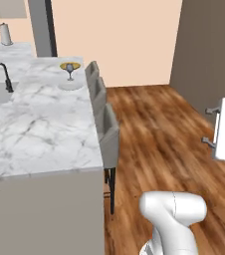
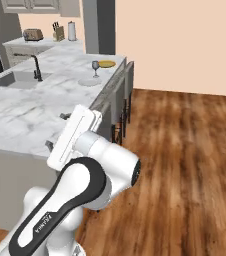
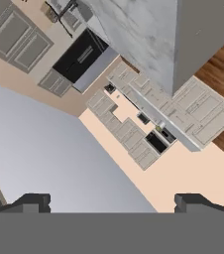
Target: Retrieve the wine glasses from the counter and place one next to each plate.
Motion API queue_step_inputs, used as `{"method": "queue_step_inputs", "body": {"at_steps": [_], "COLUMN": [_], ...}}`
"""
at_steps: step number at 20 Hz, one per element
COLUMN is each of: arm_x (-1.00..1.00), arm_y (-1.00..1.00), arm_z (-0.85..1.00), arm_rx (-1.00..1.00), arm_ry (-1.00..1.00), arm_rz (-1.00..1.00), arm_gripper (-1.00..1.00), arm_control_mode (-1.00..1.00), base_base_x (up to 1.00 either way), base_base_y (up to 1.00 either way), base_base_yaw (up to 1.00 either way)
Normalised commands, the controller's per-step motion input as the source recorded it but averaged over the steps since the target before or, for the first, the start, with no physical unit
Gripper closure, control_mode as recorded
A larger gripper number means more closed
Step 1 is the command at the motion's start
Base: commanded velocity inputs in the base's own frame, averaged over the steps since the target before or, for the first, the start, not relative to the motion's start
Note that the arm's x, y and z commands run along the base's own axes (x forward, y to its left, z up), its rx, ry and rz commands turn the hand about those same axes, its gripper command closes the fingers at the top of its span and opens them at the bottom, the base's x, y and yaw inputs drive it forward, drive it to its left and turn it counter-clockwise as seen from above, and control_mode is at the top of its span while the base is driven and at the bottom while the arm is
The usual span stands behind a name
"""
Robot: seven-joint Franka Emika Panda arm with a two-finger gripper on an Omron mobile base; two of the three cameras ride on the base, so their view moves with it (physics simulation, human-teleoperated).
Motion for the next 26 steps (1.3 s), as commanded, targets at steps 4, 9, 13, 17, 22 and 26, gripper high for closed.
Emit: {"method": "queue_step_inputs", "body": {"at_steps": [4, 9, 13, 17, 22, 26], "arm_x": [0.00, 0.00, 0.00, 0.00, 0.00, 0.00], "arm_y": [0.00, 0.00, 0.00, 0.00, 0.00, 0.00], "arm_z": [0.00, 0.00, 0.00, 0.00, 0.00, 0.00], "arm_rx": [0.00, 0.00, 0.00, 0.00, 0.00, 0.00], "arm_ry": [0.00, 0.00, 0.00, 0.00, 0.00, 0.00], "arm_rz": [0.00, 0.00, 0.00, 0.00, 0.00, 0.00], "arm_gripper": [-1.00, -1.00, -1.00, -1.00, -1.00, -1.00], "arm_control_mode": [1.00, 1.00, 1.00, 1.00, 1.00, 1.00], "base_base_x": [-0.08, -0.18, -0.13, -0.11, -0.05, -0.04], "base_base_y": [1.00, 1.00, 1.00, 1.00, 1.00, 1.00], "base_base_yaw": [0.00, 0.00, 0.00, 0.00, 0.00, 0.00]}}
